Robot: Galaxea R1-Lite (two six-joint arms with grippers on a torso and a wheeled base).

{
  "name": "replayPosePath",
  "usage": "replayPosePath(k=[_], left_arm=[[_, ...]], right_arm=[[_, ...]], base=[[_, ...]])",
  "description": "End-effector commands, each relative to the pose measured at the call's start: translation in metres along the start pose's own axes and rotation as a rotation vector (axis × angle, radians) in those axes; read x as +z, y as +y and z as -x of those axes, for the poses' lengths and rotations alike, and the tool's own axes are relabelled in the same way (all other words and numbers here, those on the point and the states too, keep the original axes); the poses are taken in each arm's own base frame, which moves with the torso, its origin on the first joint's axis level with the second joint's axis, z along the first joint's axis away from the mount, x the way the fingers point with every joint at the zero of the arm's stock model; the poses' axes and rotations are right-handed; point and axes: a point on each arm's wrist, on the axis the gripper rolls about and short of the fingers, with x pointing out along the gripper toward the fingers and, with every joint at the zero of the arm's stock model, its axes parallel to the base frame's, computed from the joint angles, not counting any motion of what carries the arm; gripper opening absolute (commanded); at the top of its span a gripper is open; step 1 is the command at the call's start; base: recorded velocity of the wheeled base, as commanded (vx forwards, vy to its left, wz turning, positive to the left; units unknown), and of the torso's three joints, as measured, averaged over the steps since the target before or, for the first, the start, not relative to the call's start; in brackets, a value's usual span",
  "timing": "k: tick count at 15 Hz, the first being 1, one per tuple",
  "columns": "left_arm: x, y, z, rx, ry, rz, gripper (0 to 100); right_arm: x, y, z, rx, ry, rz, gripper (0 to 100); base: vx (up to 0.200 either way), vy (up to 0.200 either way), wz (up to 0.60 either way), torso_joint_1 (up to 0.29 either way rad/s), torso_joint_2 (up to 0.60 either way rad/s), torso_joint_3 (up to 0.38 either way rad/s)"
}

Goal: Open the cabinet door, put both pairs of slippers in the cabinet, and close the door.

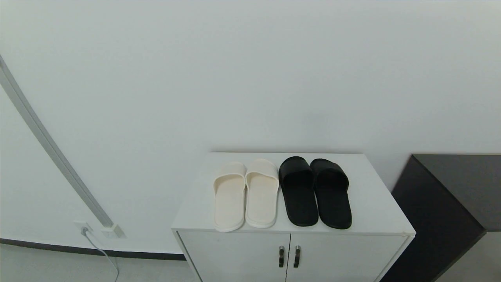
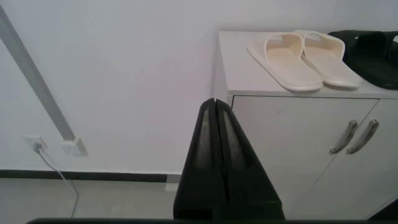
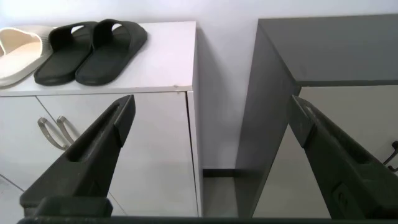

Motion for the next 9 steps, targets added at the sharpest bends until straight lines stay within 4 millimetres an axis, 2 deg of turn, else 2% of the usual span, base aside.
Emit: replayPosePath(k=[1,7,9], left_arm=[[0.0,0.0,0.0,0.0,-0.001,-0.001,0],[0.0,0.0,0.0,0.0,-0.001,-0.004,0],[0.0,0.0,0.0,0.0,-0.001,-0.007,0]], right_arm=[[0.0001,0.0,-0.0001,0.0,0.001,-0.002,100],[0.0009,-0.0011,0.0002,-0.05,-0.002,0.011,100],[0.0014,-0.001,-0.0046,-0.048,0.059,0.023,100]], base=[[0.0,0.0,0.0,0.0,0.0,0.0],[0.0,0.0,0.0,0.0,0.0,0.0],[0.0,0.0,0.0,0.0,0.0,0.0]])
